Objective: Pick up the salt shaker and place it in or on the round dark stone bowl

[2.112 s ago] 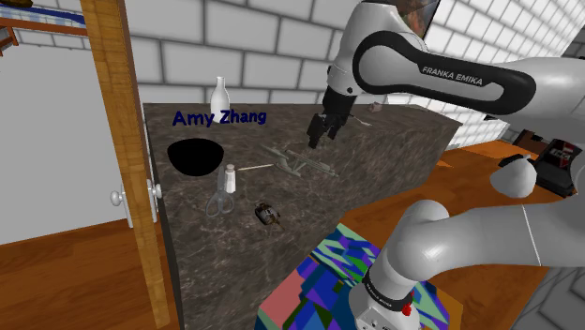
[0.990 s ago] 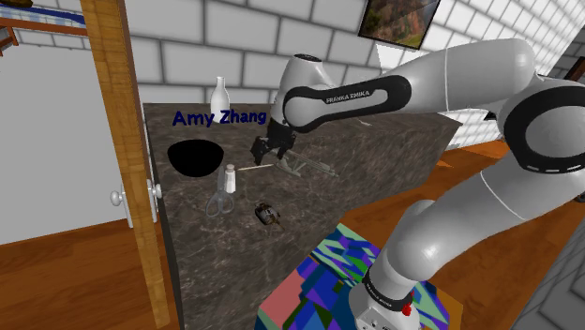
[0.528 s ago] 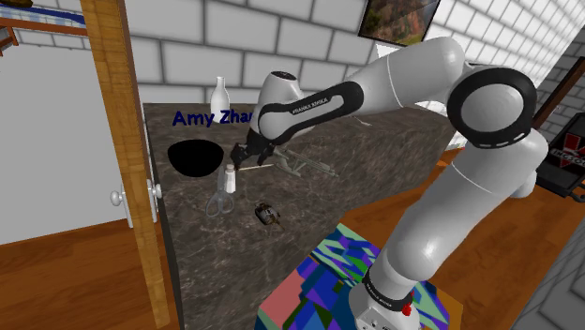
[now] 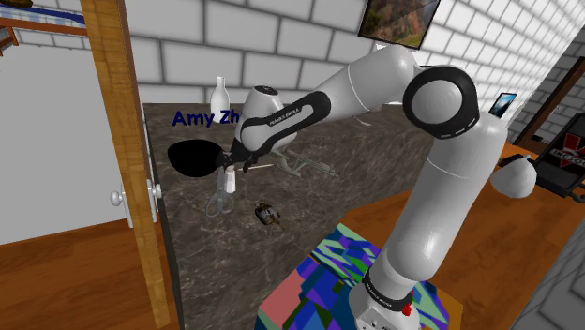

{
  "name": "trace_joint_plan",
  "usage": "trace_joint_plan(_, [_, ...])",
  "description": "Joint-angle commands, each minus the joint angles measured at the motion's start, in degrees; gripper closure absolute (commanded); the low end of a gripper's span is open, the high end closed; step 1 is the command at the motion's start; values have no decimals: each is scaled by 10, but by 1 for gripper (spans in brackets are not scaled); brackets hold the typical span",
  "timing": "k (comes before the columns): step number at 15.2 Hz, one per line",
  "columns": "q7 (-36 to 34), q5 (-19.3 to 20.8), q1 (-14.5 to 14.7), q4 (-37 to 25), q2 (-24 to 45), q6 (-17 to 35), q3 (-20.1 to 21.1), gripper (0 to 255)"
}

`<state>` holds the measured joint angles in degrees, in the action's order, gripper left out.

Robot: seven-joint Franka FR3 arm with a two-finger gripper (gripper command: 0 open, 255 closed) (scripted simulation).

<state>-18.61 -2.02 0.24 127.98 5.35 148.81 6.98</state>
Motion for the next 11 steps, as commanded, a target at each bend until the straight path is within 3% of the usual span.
trace_joint_plan(1, [-1,2,0,-1,13,13,-1,0])
trace_joint_plan(11, [-3,5,1,-3,32,29,-1,0])
